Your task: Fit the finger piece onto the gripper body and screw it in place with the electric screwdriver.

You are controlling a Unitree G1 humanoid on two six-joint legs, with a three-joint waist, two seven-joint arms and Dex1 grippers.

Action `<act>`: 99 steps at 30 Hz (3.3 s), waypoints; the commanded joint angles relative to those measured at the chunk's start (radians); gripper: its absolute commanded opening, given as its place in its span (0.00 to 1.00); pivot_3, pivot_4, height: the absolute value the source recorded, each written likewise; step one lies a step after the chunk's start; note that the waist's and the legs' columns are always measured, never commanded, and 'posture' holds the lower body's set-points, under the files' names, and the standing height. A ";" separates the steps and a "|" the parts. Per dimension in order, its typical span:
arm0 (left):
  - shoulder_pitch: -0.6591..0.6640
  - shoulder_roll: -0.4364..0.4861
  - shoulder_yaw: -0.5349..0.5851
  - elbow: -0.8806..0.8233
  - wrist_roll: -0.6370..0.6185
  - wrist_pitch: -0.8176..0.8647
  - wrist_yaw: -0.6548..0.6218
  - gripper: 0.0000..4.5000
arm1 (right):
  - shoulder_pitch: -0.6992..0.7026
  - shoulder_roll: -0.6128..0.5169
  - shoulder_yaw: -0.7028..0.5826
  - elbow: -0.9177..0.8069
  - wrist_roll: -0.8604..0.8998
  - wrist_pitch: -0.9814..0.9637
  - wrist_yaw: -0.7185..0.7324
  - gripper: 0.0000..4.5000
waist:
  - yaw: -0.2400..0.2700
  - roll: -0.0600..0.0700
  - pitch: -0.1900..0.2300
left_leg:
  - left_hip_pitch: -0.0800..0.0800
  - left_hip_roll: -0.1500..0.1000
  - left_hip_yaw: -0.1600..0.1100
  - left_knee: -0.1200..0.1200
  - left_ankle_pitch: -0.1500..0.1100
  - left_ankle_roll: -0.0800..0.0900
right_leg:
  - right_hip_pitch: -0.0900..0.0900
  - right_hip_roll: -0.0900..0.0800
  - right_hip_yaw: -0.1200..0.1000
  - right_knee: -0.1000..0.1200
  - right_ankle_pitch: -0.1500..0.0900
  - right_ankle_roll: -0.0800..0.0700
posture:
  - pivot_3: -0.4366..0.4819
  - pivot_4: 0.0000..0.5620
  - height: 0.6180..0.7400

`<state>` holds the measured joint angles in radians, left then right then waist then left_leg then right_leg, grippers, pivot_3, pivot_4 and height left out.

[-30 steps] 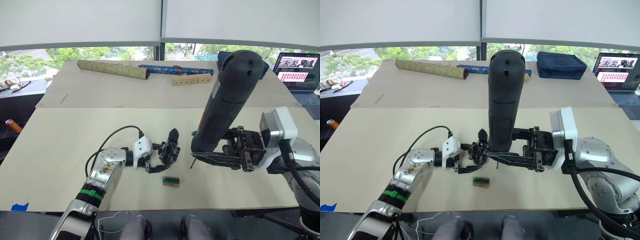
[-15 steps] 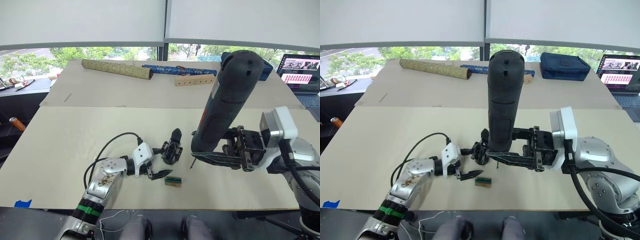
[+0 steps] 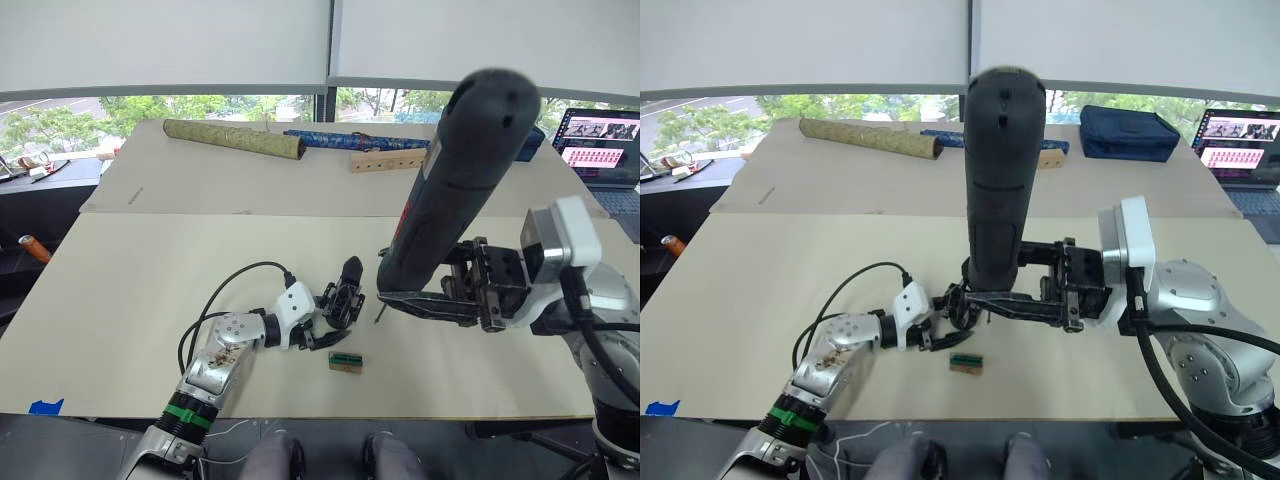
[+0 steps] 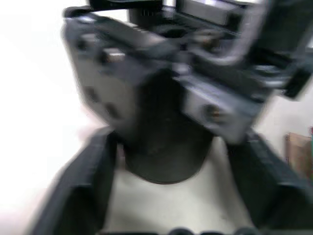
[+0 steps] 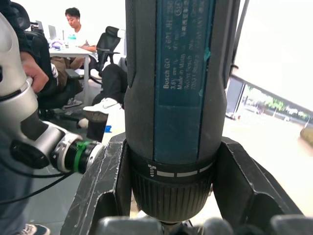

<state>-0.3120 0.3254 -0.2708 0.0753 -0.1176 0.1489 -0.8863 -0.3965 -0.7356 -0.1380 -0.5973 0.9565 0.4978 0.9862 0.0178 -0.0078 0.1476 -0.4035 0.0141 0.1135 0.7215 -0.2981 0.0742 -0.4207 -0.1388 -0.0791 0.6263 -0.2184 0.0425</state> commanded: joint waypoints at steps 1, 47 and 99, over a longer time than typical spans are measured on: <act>-0.001 -0.006 -0.018 0.027 0.012 0.000 0.004 0.50 | -0.064 0.015 0.002 -0.032 0.045 0.012 -0.030 0.42 | 0.001 0.000 0.000 | 0.000 0.000 0.000 0.000 0.000 0.000 | 0.000 0.000 0.000 0.000 0.000 0.000 | 0.48 0.27 1.00; 0.029 0.029 -0.013 -0.010 -0.005 0.041 -0.007 0.50 | -0.289 0.200 0.280 0.105 -0.212 0.092 -0.099 0.42 | -0.008 0.000 0.000 | -0.001 0.000 0.000 0.000 0.000 -0.001 | -0.001 0.001 -0.001 0.000 0.000 0.000 | 0.48 0.27 1.00; 0.048 0.037 -0.019 -0.032 -0.017 0.064 -0.014 0.50 | -0.270 0.243 0.313 0.119 -0.366 0.076 -0.044 0.42 | -0.009 0.000 0.000 | -0.001 0.001 0.001 -0.001 0.001 -0.001 | -0.001 0.002 -0.001 -0.001 0.000 0.000 | 0.48 0.27 1.00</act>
<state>-0.2927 0.3510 -0.2690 0.0357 -0.1395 0.1859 -0.8900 -0.6476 -0.4920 0.1875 -0.4425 0.5895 0.6035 0.9385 0.0085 -0.0074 0.1473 -0.4043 0.0147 0.1140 0.7208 -0.2973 0.0728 -0.4216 -0.1370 -0.0801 0.6253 -0.2183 0.0428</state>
